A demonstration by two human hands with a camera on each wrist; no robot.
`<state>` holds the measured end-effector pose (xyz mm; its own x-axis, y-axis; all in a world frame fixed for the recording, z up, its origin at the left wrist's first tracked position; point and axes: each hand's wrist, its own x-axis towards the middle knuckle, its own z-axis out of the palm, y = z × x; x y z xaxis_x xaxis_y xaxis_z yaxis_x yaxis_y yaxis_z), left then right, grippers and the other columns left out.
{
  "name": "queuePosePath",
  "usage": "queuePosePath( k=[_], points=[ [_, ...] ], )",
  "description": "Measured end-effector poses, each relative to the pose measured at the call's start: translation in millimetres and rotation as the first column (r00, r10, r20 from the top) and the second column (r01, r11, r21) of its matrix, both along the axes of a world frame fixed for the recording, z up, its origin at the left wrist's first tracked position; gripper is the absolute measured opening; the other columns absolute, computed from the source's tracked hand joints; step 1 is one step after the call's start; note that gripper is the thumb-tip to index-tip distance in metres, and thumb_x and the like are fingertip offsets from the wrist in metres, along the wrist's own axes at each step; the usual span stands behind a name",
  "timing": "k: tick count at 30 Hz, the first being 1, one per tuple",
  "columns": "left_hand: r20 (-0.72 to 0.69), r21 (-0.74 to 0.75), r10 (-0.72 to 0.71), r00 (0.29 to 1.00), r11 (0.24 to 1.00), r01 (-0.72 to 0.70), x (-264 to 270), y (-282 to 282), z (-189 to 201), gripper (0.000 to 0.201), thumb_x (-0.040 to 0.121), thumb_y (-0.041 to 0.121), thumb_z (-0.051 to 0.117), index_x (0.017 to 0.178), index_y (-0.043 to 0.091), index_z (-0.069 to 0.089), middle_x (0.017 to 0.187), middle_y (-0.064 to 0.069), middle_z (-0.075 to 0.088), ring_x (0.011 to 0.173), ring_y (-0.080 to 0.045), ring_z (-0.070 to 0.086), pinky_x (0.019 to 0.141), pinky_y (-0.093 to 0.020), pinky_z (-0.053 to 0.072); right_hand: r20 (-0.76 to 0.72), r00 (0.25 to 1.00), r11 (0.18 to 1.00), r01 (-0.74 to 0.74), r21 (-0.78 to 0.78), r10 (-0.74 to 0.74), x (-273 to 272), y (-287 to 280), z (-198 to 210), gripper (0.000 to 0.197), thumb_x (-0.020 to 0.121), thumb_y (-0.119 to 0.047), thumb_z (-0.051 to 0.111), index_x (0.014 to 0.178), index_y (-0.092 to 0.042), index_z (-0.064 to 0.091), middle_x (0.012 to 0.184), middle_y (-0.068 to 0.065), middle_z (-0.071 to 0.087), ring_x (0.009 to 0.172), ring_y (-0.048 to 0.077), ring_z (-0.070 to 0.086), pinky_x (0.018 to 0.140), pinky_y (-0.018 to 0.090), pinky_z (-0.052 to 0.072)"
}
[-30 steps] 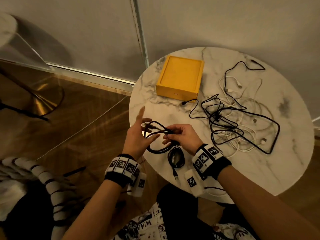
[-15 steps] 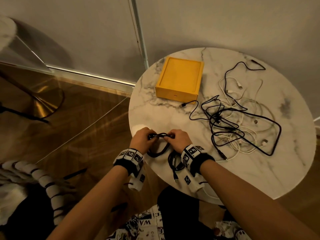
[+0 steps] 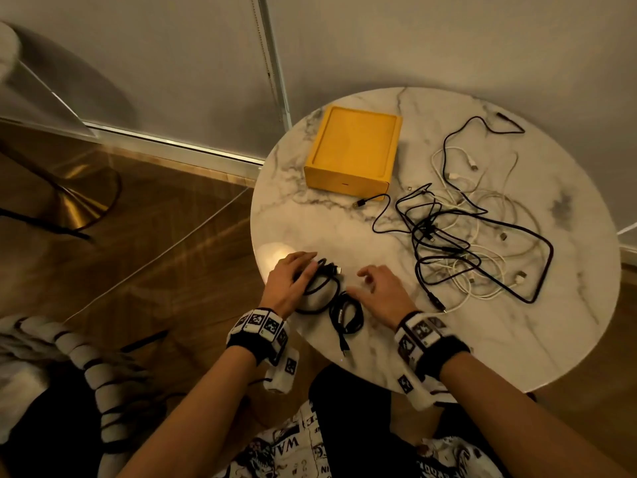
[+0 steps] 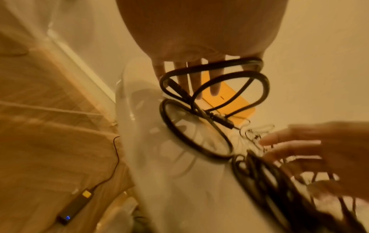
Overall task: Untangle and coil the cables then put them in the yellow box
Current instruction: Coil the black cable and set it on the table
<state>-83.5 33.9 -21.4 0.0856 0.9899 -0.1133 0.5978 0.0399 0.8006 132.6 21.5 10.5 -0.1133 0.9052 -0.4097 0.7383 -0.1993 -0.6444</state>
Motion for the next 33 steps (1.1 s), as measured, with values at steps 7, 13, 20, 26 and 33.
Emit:
queuePosePath(
  k=[7,13,20,26,33],
  points=[
    [-0.539,-0.055,-0.322,0.779,0.936,0.349,9.0,-25.8,-18.0,0.071,0.086,0.071,0.015,0.150,0.041,0.017,0.159,0.008,0.018,0.147,-0.018,0.014,0.118,-0.040,0.006,0.418,0.879,0.962,-0.270,0.037,0.230,-35.3,-41.9,-11.8,0.097,0.066,-0.063,0.070,0.140,-0.017,0.027,0.133,0.008,0.031,0.119,0.028,0.037,0.098,0.041,0.043],
    [-0.476,-0.066,-0.272,0.837,0.959,0.274,13.3,-29.8,-20.6,0.065,0.092,0.067,0.024,0.150,0.042,0.012,0.161,0.014,0.004,0.148,-0.010,-0.006,0.120,-0.038,-0.001,0.290,0.947,0.985,-0.162,0.054,0.139,-23.5,-37.5,-19.7,0.073,0.080,-0.043,0.067,0.139,-0.014,0.035,0.132,0.010,0.035,0.118,0.029,0.042,0.102,0.038,0.040],
    [-0.070,-0.022,-0.067,0.995,0.998,0.066,20.7,-34.5,-18.3,0.071,0.092,0.028,0.061,0.152,0.023,0.022,0.158,0.003,0.021,0.147,-0.013,0.010,0.120,-0.037,0.012,-0.128,0.989,0.970,-0.048,0.238,0.080,-37.9,-11.3,-2.6,0.077,0.085,-0.038,0.066,0.148,-0.014,0.029,0.137,0.006,0.039,0.125,0.019,0.040,0.109,0.031,0.035],
    [0.474,-0.210,0.365,0.801,0.931,-0.299,7.9,-44.1,-17.0,0.069,0.079,-0.019,0.047,0.134,0.022,0.050,0.134,0.004,0.056,0.129,-0.011,0.049,0.111,-0.036,0.038,0.379,0.859,0.854,-0.454,0.254,0.344,-73.4,-15.7,-38.9,0.063,0.099,-0.035,0.039,0.152,-0.010,0.016,0.160,0.012,0.011,0.146,0.035,0.012,0.120,0.046,0.011],
    [-0.051,0.087,0.132,0.990,0.988,-0.128,-1.5,-32.8,-17.8,0.024,0.089,0.017,0.064,0.113,0.017,0.070,0.117,0.000,0.063,0.111,-0.016,0.051,0.101,-0.033,0.042,0.180,0.880,0.884,-0.460,0.086,0.440,-67.9,-8.5,-22.3,0.065,0.101,-0.038,0.035,0.153,-0.013,0.006,0.162,0.005,-0.005,0.148,0.026,-0.005,0.121,0.042,0.001]
  ],
)
